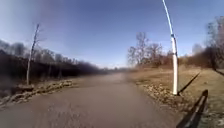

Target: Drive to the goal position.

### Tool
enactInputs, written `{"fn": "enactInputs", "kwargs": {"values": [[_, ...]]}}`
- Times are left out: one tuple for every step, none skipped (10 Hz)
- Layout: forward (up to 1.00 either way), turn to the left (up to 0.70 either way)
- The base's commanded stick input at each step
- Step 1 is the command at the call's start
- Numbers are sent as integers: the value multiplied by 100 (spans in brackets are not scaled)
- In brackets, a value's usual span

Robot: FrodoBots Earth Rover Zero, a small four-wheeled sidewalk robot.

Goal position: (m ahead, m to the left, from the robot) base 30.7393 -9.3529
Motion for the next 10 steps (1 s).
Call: {"fn": "enactInputs", "kwargs": {"values": [[70,0],[70,0],[70,5],[70,35],[70,35],[70,35],[70,35],[70,35],[70,0],[70,0]]}}
